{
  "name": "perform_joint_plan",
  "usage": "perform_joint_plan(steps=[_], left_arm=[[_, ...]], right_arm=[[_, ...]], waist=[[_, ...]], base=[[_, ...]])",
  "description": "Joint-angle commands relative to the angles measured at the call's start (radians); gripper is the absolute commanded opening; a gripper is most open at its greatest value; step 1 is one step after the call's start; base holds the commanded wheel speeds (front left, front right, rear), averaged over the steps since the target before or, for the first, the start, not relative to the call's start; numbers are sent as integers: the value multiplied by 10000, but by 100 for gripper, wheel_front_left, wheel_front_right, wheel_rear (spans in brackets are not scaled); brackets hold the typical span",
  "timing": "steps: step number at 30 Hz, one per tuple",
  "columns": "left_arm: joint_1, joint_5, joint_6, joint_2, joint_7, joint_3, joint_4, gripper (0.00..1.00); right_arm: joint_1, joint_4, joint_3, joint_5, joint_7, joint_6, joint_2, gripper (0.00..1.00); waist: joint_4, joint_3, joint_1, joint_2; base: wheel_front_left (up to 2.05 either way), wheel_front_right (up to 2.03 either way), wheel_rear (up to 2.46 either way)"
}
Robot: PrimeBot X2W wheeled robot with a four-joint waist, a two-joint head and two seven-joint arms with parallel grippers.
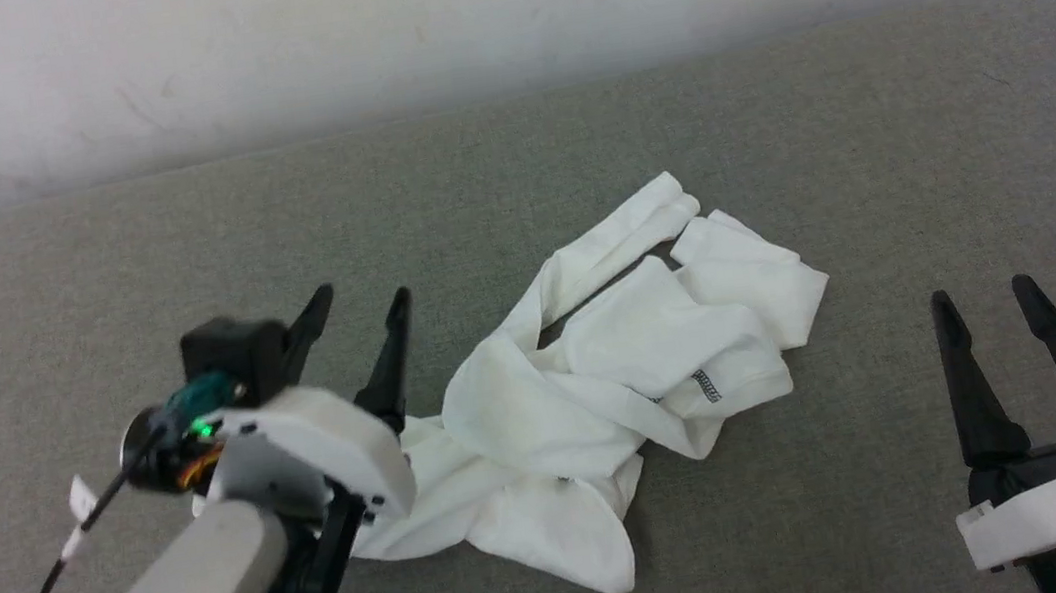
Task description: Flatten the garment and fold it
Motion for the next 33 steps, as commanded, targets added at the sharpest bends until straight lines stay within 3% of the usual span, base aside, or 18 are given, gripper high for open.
perform_joint_plan(steps=[1, 10, 17, 18, 20, 22, 26, 29, 33], left_arm=[[-286, 91, -148, -110, 178, -126, 189, 100], [-3362, 65, -2479, -1488, 2808, -1745, 4179, 100], [-4110, -72, -3575, -2423, 4490, -2689, 7017, 100], [-4143, -101, -3690, -2546, 4700, -2794, 7329, 89], [-4179, -162, -3945, -2774, 4959, -2965, 7800, 0], [-4235, -261, -4156, -2935, 4810, -2961, 8021, 0], [-4768, -42, -3886, -2737, 2951, -2377, 7992, 0], [-4993, 29, -3267, -2149, 1540, -1668, 7662, 0], [-4582, -118, -2126, -841, 280, -594, 6823, 0]], right_arm=[[-153, -39, 3, 18, 1, -9, 30, 100], [-607, 354, 276, 238, -168, -9, 30, 100], [-752, 797, 364, 384, -361, -9, 30, 100], [-770, 843, 386, 401, -370, -9, 30, 100], [-802, 901, 399, 424, -394, -9, 30, 100], [-826, 949, 394, 437, -408, -9, 30, 100], [-787, 1022, 277, 414, -414, -9, 30, 100], [-658, 1005, 202, 383, -340, -9, 30, 100], [-454, 958, 115, 418, -240, -9, 30, 100]], waist=[[-175, 216, 0, -1], [-948, 1120, 0, -1], [-1260, 1309, 0, -1], [-1280, 1303, 0, -1], [-1291, 1276, 0, -1], [-1279, 1235, 0, -1], [-1149, 1056, 0, -1], [-1024, 850, 0, -1], [-851, 634, 0, -1]], base=[[0, 0, 0], [0, 0, 0], [0, 0, 0], [0, 0, 0], [0, 0, 0], [0, 0, 0], [0, 0, 0], [0, 0, 0], [0, 0, 0]])
